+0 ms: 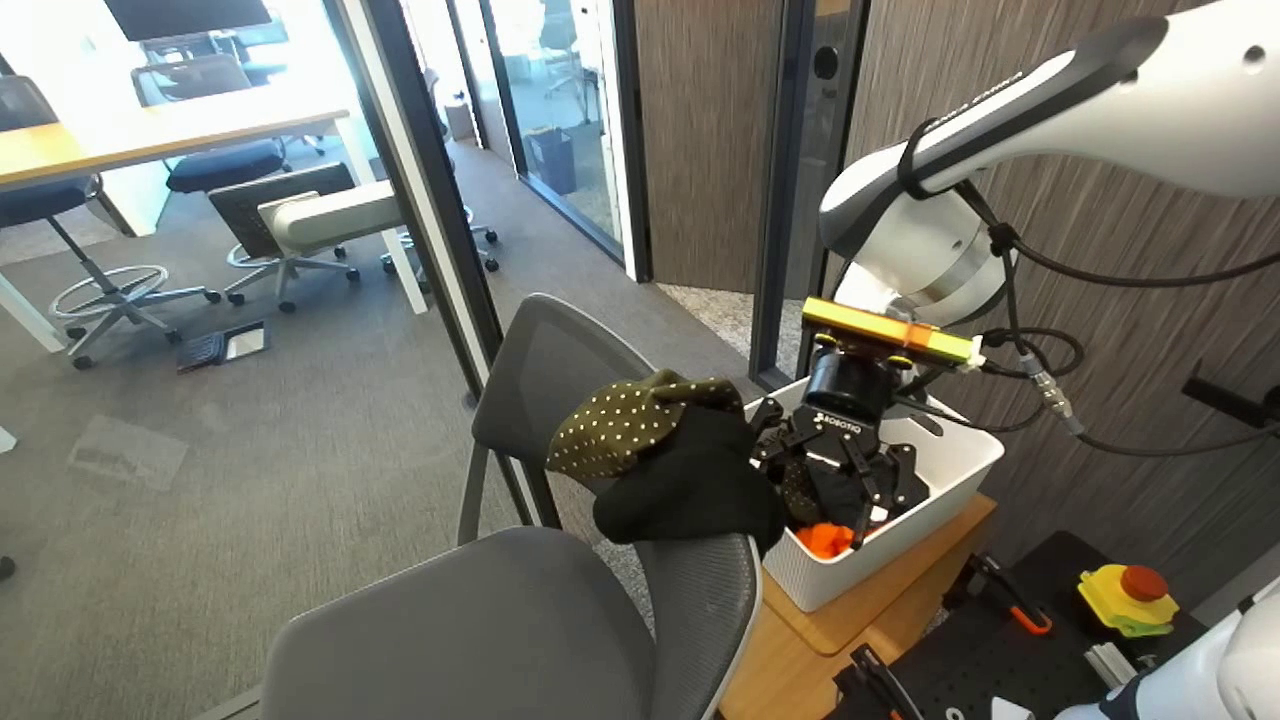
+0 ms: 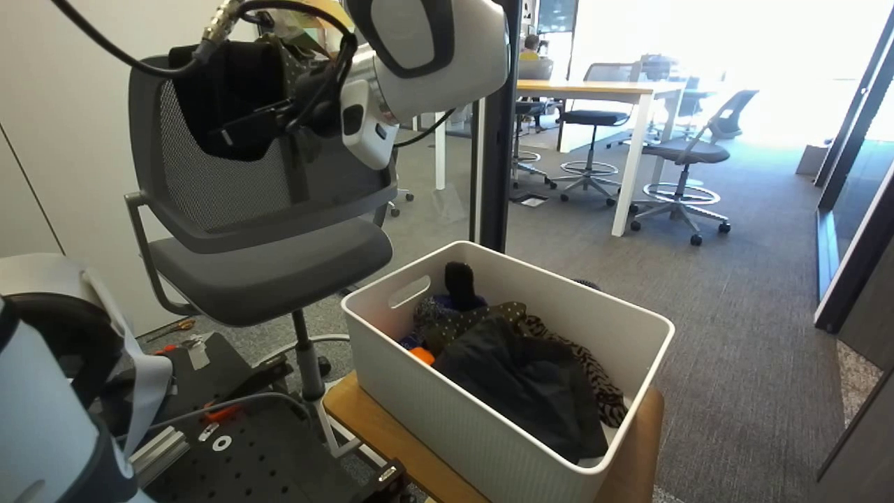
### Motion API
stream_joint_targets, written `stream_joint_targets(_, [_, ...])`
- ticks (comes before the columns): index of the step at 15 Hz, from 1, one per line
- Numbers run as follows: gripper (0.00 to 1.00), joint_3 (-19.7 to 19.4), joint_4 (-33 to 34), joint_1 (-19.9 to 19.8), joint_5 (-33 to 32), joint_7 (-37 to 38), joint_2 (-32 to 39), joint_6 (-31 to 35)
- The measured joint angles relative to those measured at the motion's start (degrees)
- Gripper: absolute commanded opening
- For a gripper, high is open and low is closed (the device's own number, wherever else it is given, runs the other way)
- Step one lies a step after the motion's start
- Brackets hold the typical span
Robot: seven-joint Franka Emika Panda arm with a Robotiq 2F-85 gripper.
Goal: Put the sock on to the chair then the two shirts into the basket.
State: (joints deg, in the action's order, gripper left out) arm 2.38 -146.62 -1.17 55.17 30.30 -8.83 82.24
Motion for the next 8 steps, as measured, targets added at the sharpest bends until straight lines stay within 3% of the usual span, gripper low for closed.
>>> stream_joint_targets(8, [1.00,1.7,-4.5,1.5,13.3,0.0,0.0,2.9])
